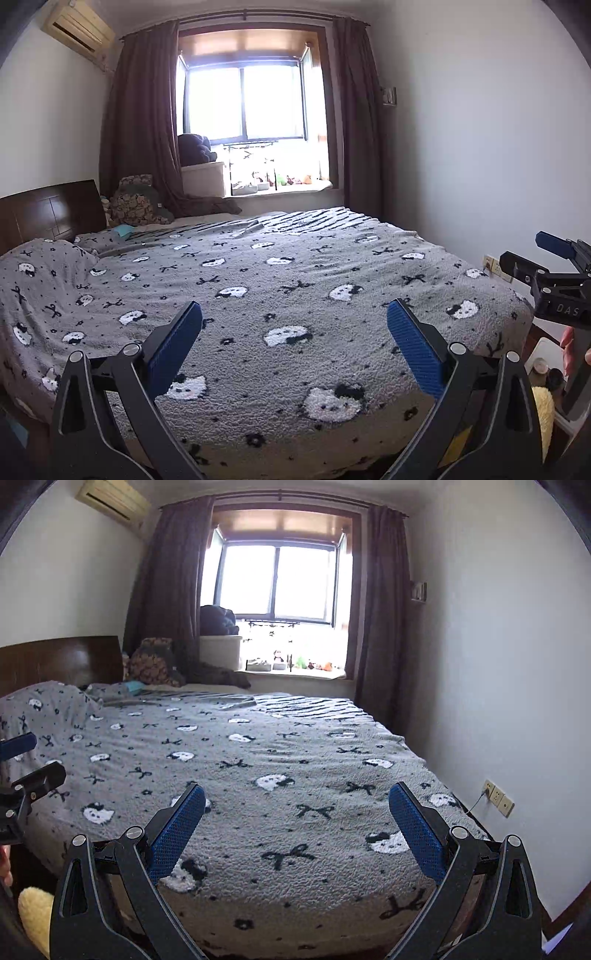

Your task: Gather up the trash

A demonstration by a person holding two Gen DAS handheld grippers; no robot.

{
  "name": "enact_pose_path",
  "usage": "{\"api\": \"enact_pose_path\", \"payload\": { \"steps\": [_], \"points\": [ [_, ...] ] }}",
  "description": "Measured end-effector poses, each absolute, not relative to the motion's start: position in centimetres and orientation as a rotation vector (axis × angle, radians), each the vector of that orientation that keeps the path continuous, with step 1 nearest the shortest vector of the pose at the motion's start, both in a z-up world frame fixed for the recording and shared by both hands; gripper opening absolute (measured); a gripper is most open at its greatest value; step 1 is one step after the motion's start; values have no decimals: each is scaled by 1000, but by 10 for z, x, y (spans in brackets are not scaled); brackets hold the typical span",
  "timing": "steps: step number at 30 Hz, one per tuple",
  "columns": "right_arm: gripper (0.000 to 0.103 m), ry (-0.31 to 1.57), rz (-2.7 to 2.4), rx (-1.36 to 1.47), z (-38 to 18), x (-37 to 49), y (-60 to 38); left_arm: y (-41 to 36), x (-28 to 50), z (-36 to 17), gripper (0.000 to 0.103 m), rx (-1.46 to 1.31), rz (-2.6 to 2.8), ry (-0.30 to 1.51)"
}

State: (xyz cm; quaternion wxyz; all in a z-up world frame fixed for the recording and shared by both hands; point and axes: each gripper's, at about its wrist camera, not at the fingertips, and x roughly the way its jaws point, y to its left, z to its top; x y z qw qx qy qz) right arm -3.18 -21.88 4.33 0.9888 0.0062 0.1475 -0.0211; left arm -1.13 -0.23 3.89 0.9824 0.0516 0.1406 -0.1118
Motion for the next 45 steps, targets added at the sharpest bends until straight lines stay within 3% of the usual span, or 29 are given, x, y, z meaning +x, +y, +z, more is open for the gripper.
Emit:
{"api": "enact_pose_path", "payload": {
  "steps": [16,45],
  "points": [
    [100,246,-101,6,83,-33,-245,1,-6,40,95,94,-216,278],
    [100,218,-75,-8,80,-35,-238,1,-12,44,95,93,-217,267]
  ]
}}
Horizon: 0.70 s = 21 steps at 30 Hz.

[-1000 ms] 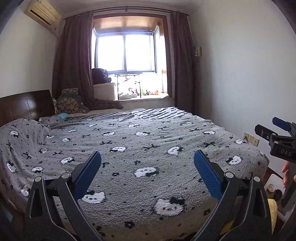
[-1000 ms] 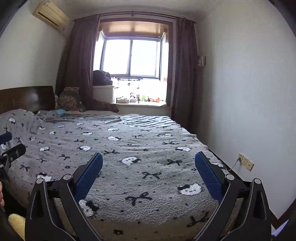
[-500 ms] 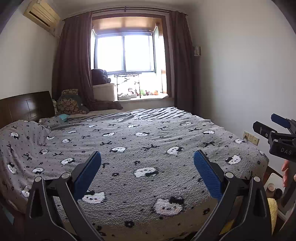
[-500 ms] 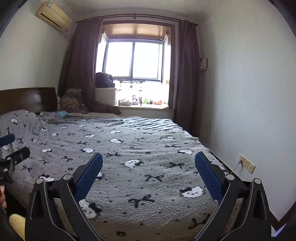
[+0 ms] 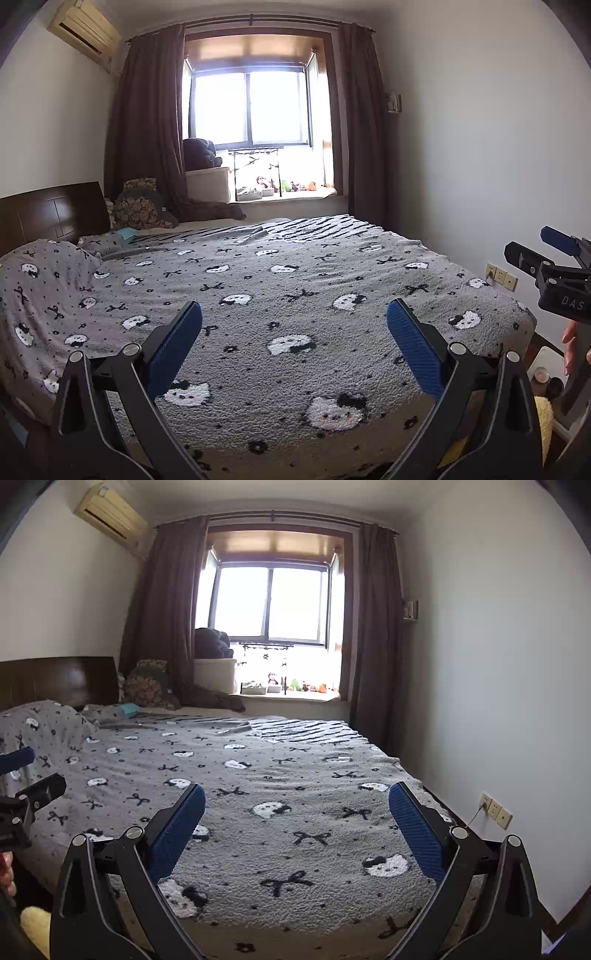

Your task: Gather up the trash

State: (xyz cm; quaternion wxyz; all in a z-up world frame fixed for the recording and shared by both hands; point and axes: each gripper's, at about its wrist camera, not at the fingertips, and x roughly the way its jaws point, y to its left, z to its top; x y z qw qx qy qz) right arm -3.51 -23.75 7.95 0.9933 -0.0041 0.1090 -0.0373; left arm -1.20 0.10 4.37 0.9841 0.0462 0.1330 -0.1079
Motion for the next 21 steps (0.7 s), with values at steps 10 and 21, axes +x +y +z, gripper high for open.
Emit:
{"api": "enact_pose_path", "payload": {
  "steps": [10,21],
  "points": [
    [100,217,-73,-11,81,-35,-233,1,-12,44,95,96,-217,268],
    [100,214,-71,-11,81,-36,-231,2,-13,48,95,89,-214,267]
  ]
}}
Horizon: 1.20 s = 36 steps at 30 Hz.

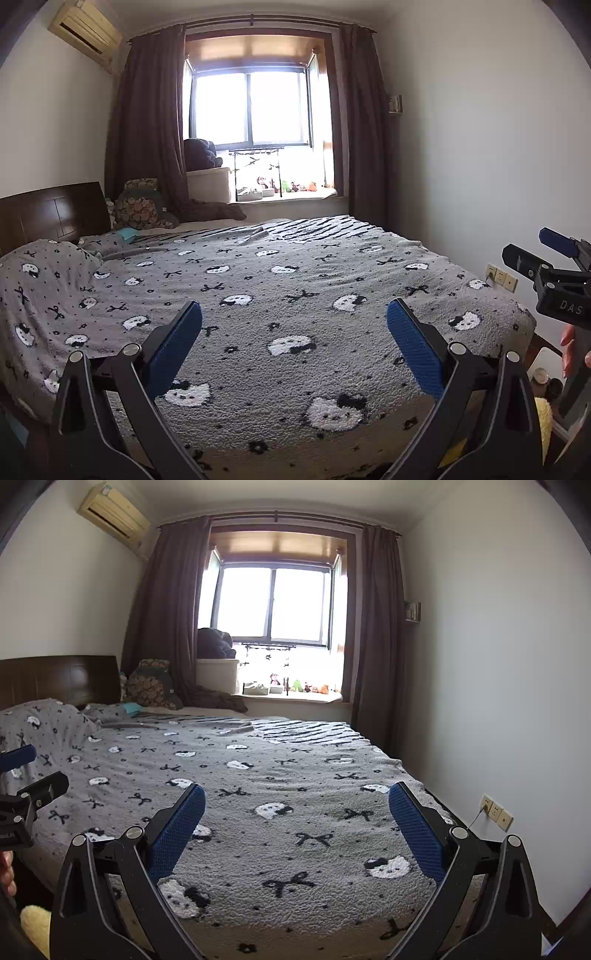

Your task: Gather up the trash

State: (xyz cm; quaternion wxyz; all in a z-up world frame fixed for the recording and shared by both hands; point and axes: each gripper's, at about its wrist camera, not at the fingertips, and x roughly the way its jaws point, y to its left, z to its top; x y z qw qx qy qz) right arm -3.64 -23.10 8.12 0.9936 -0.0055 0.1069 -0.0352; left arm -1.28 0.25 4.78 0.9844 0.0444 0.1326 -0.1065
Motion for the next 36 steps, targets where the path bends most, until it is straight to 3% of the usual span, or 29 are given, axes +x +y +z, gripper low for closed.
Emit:
{"api": "enact_pose_path", "payload": {
  "steps": [36],
  "points": [
    [100,228,-66,-3,79,-34,-223,7,-13,49,95,54,-201,276]
  ]
}}
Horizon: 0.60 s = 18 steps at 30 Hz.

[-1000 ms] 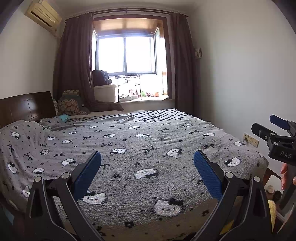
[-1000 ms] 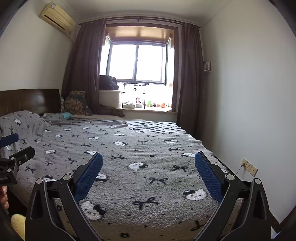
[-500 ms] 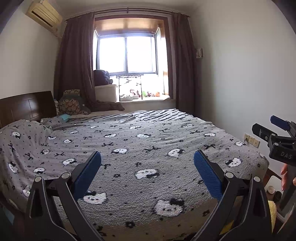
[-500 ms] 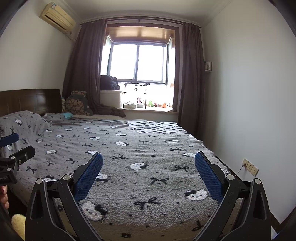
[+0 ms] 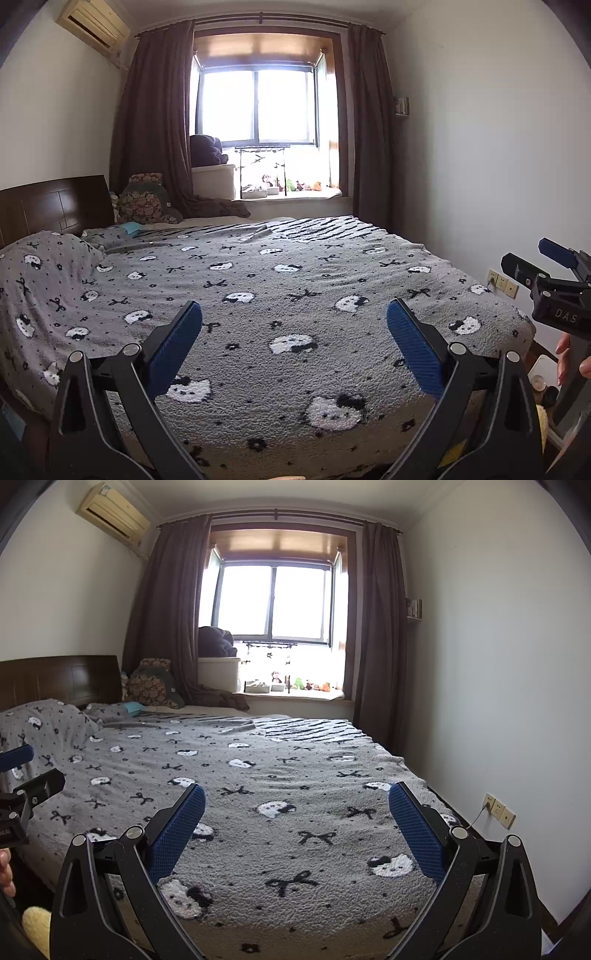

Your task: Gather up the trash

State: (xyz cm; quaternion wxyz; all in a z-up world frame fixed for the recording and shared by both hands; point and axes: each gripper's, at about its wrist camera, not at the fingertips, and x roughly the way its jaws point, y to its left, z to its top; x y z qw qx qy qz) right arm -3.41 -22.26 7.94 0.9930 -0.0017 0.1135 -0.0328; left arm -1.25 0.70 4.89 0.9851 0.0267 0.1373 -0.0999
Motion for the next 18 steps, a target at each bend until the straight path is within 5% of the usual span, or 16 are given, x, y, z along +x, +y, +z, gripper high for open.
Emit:
{"api": "enact_pose_path", "payload": {
  "steps": [18],
  "points": [
    [100,235,-64,-1,78,-32,-226,10,-10,51,95,49,-149,286]
  ]
}}
